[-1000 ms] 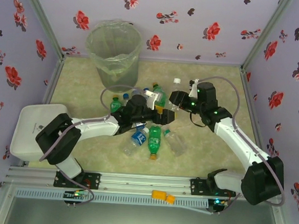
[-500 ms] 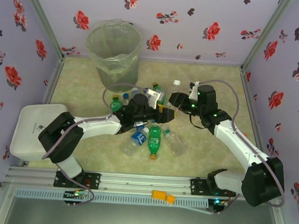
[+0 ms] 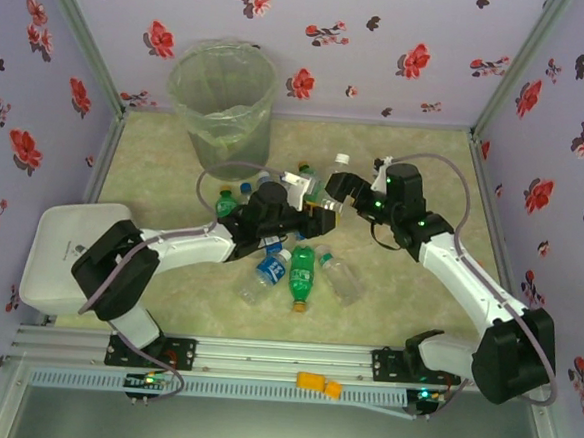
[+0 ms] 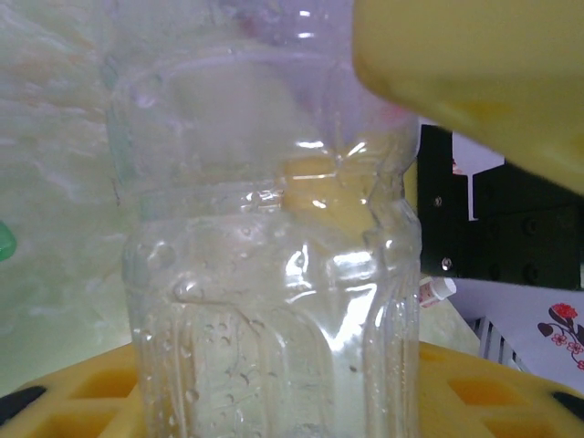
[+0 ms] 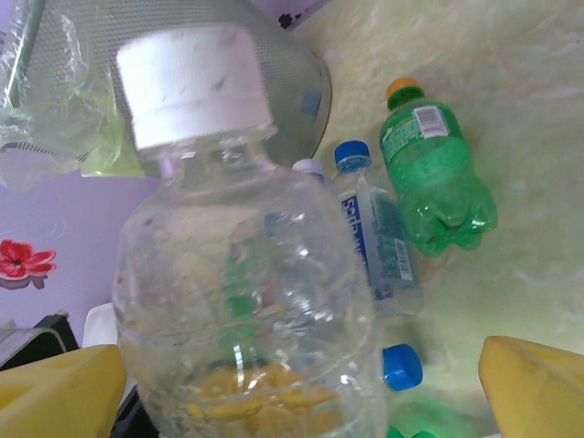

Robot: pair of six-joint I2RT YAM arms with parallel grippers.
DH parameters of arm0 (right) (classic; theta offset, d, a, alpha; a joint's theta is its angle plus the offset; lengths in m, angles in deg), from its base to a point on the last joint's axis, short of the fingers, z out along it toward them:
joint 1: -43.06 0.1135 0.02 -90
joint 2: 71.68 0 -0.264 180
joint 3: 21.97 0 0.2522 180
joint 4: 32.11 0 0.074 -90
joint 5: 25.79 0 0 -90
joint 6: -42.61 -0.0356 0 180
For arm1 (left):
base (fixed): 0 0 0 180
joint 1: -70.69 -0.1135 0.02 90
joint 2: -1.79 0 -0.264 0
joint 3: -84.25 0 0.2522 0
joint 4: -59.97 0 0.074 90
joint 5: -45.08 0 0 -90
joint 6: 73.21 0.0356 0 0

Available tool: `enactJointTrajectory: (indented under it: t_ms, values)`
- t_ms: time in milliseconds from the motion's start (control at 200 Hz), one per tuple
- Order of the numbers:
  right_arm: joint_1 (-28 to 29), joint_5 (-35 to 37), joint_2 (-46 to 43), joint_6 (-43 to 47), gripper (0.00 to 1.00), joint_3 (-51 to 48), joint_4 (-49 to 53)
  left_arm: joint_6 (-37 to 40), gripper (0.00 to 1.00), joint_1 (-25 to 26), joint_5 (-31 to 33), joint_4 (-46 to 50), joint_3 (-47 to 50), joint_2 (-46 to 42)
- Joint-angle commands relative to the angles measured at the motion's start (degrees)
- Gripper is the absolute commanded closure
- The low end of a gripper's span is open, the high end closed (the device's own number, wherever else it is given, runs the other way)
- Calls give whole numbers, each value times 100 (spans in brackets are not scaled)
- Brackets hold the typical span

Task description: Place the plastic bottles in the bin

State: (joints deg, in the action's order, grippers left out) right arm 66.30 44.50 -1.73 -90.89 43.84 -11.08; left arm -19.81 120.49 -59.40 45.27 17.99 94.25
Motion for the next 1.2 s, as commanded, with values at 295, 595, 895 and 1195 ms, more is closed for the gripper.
enactJointTrajectory:
  t_ms: [295, 595, 895, 1195]
  values:
    - [-74, 1739, -94, 573, 0, 605, 1348, 1216, 75, -522, 629, 1751, -522, -1464]
    - [-74, 1494, -187, 563, 0, 207, 1083, 1991, 82, -1369, 683, 2925, -1785, -1916]
    - [-70, 1112, -231, 603, 0, -90, 884, 2545, 82, -2503, 806, 4001, -3311, -1405]
    - [-144, 972, -573, 576, 0, -622, 291, 2568, 83, -3536, 809, 5794, -5457, 184]
